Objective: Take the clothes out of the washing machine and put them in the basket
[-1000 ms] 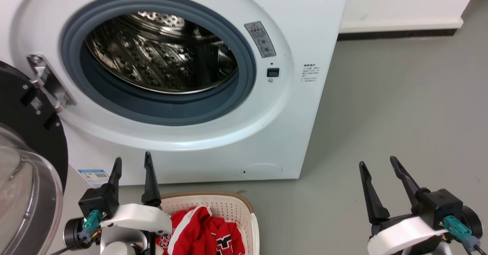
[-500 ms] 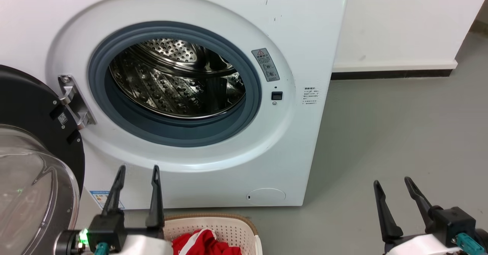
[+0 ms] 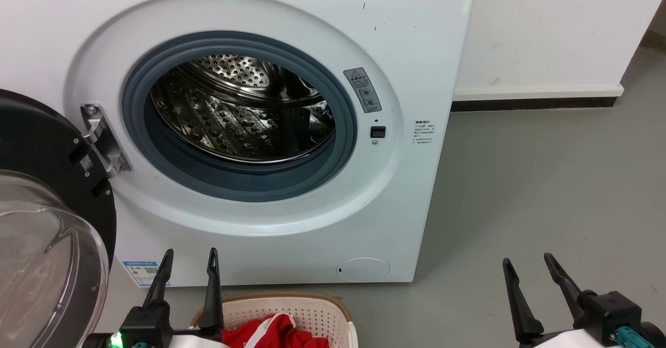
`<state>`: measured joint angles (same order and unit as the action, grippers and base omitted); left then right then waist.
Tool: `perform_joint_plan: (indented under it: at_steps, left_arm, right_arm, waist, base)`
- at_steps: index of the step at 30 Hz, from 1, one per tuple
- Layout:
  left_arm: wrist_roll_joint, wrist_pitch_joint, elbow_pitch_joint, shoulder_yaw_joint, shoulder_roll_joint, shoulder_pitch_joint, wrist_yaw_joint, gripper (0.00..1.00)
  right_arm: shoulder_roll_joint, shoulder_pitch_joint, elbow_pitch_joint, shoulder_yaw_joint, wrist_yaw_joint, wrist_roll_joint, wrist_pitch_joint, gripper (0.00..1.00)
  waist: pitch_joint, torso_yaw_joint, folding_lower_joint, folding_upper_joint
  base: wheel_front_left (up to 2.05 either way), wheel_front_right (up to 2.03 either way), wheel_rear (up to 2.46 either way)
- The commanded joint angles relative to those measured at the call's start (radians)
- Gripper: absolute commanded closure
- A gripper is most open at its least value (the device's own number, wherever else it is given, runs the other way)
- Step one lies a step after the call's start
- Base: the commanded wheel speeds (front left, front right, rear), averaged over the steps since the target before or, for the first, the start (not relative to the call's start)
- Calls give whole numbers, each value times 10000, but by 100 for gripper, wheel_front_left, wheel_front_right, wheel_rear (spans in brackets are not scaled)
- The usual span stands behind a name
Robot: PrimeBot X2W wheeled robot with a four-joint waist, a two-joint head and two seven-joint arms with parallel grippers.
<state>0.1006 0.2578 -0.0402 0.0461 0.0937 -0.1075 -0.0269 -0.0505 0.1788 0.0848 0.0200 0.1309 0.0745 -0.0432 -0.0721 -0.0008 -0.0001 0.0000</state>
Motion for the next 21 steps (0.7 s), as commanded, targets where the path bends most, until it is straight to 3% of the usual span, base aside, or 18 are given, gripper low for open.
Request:
perform_joint_plan:
  at_steps: [1,14,15,21]
  left_arm:
    - [9,2,-29,-6,41,58,-4,0]
    - [182,33,-145,38,84,125,-48,0]
    - [191,5,-146,39,43,46,-19,100]
    - [1099,-320,-501,-152,-18,236,92,100]
  right_arm:
    - [5,57,42,5,-3,41,-21,0]
    - [5,62,-79,50,-3,137,-62,0]
    - [0,2,-73,52,0,128,-41,100]
    - [-33,-51,-268,79,2,1138,-45,100]
  waist:
    - [6,1,1,0]
    - [-41,-47,1,0]
    - [-40,-48,1,0]
    - [-11,-45,1,0]
  base:
    - [0,0,0]
    - [0,0,0]
    - [0,0,0]
    - [0,0,0]
